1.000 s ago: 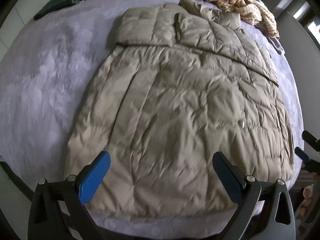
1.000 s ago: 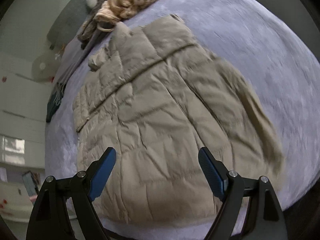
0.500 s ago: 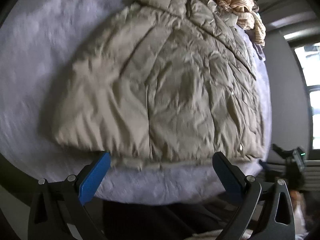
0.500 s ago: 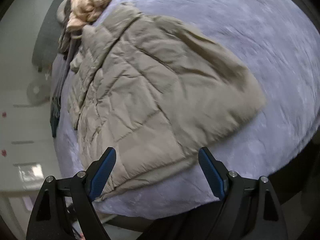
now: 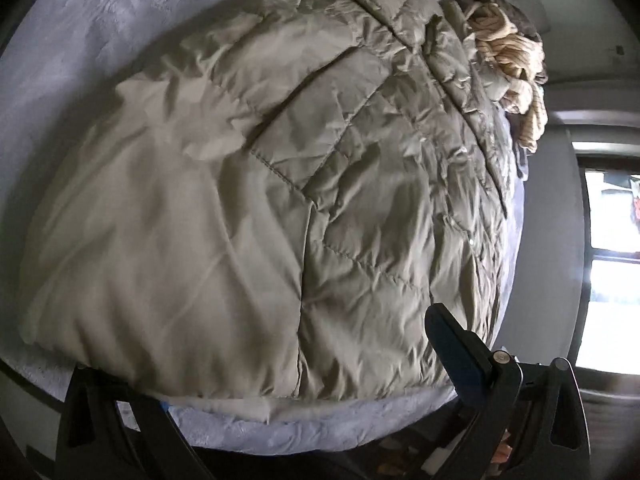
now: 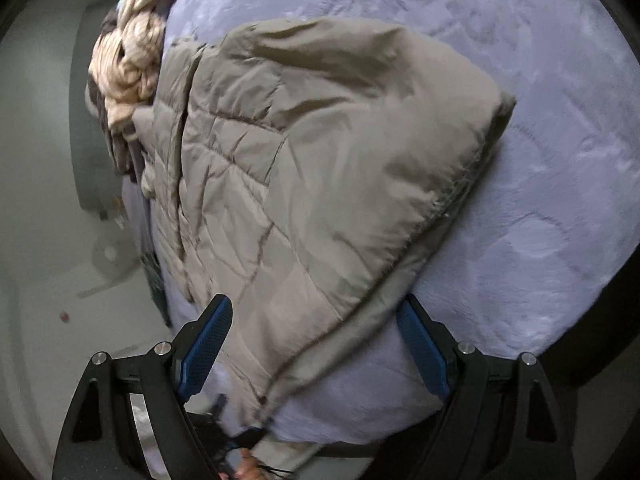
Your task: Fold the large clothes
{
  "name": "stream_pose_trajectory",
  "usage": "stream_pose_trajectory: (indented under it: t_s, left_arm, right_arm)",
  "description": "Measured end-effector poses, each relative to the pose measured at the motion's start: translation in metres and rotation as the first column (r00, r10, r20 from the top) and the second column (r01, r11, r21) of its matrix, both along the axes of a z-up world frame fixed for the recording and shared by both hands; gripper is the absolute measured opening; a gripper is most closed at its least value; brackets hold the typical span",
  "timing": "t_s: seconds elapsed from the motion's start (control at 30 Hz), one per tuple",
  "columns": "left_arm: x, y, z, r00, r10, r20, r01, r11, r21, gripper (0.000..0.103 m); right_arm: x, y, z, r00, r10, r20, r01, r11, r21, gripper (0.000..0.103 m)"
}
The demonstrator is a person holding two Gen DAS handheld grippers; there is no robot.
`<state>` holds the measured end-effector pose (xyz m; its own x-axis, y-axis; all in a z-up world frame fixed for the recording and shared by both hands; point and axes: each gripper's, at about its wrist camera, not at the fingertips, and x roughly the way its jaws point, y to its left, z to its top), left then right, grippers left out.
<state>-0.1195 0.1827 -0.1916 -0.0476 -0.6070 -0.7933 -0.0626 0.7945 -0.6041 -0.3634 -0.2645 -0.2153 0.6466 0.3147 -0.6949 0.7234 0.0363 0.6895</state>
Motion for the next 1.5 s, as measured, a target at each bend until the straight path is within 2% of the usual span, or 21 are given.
stream_pose_trajectory:
  t_s: [0.1,0.2,0.3,0.4,0.6,0.63,0.67,0.7,0.73,0.77,0.8,0.83,0.87,0.9,1.03,1.13,1.27,1.5]
  left_arm:
    - [-0.007,0.006,0.009,1.000,-0.031,0.007,0.031,1.000,0.000,0.102]
    - [-0.018,0.021,0.015,0.997,-0.077,0.024,0.075,0.996,0.051,0.102]
    - [-0.026,0.041,0.009,0.996,-0.084,-0.013,0.084,0.996,0.042,0.102]
    - [-0.029,0.047,-0.003,0.996,-0.063,-0.060,0.063,0.998,0.001,0.102]
    - [-0.013,0.031,-0.003,0.999,0.050,-0.022,-0.051,0.996,-0.073,0.102]
    - [-0.010,0.028,0.000,0.998,0.058,-0.011,-0.058,0.995,-0.083,0.092]
    - [-0.006,0.024,0.003,0.998,0.058,0.004,-0.057,0.995,-0.087,0.069]
    - [-0.002,0.019,0.005,0.999,0.043,0.011,-0.042,0.996,-0.085,0.057]
    - [0.000,0.018,0.006,0.999,0.033,0.015,-0.032,0.996,-0.081,0.033]
    - [0.003,0.015,0.008,1.000,0.019,0.024,-0.017,0.997,-0.075,0.018]
    - [0.006,0.013,0.011,0.999,0.008,0.040,-0.005,0.998,-0.066,0.018]
    - [0.007,0.012,0.018,0.998,0.000,0.069,0.003,0.999,-0.052,0.018]
    - [0.009,0.010,0.025,0.995,-0.008,0.095,0.012,0.999,-0.041,0.018]
    - [0.010,0.009,0.031,0.993,-0.015,0.115,0.019,0.999,-0.040,0.018]
    - [0.019,0.008,0.065,0.980,-0.037,0.197,0.046,0.998,-0.043,0.018]
    - [0.035,-0.001,0.095,0.963,-0.045,0.264,0.058,0.997,-0.041,0.018]
    - [0.061,-0.016,0.131,0.933,-0.045,0.358,0.056,0.998,-0.020,0.018]
    - [0.122,-0.063,0.191,0.865,-0.022,0.501,0.007,0.999,0.032,0.018]
  right_arm:
    - [0.002,-0.003,-0.006,0.999,-0.042,0.020,0.041,0.998,0.041,0.086]
    - [0.001,-0.005,-0.006,0.999,-0.046,0.016,0.045,0.998,0.040,0.086]
    - [-0.004,-0.009,-0.009,0.999,-0.053,0.011,0.053,0.998,0.046,0.086]
    - [-0.009,-0.012,-0.011,0.998,-0.061,0.012,0.060,0.997,0.057,0.086]
    - [0.000,-0.014,-0.010,0.999,-0.045,0.009,0.044,0.998,0.048,0.087]
    - [0.001,-0.014,-0.009,0.999,-0.043,0.012,0.043,0.998,0.045,0.087]
    - [0.002,-0.015,-0.008,0.999,-0.045,0.014,0.045,0.998,0.040,0.087]
    - [0.002,-0.015,-0.007,0.999,-0.049,0.017,0.048,0.998,0.038,0.086]
    - [0.002,-0.015,-0.006,0.998,-0.052,0.023,0.051,0.998,0.038,0.082]
    - [0.003,-0.015,-0.005,0.998,-0.053,0.029,0.052,0.998,0.040,0.072]
    - [0.004,-0.015,-0.005,0.998,-0.049,0.031,0.047,0.998,0.042,0.066]
    - [0.005,-0.015,-0.004,0.999,-0.042,0.032,0.040,0.998,0.040,0.048]
    - [0.007,-0.015,-0.003,0.999,-0.032,0.028,0.031,0.999,0.033,0.019]
    - [0.009,-0.016,-0.001,1.000,-0.013,0.007,0.013,1.000,0.013,0.010]
    - [0.025,-0.017,0.023,0.998,0.070,0.002,-0.069,0.993,-0.091,0.007]
    - [0.050,-0.022,0.055,0.983,0.184,-0.011,-0.182,0.961,-0.208,0.006]
    - [0.093,-0.031,0.102,0.952,0.305,-0.024,-0.293,0.886,-0.359,0.006]
    - [0.180,-0.057,0.172,0.899,0.438,-0.006,-0.376,0.764,-0.525,0.006]
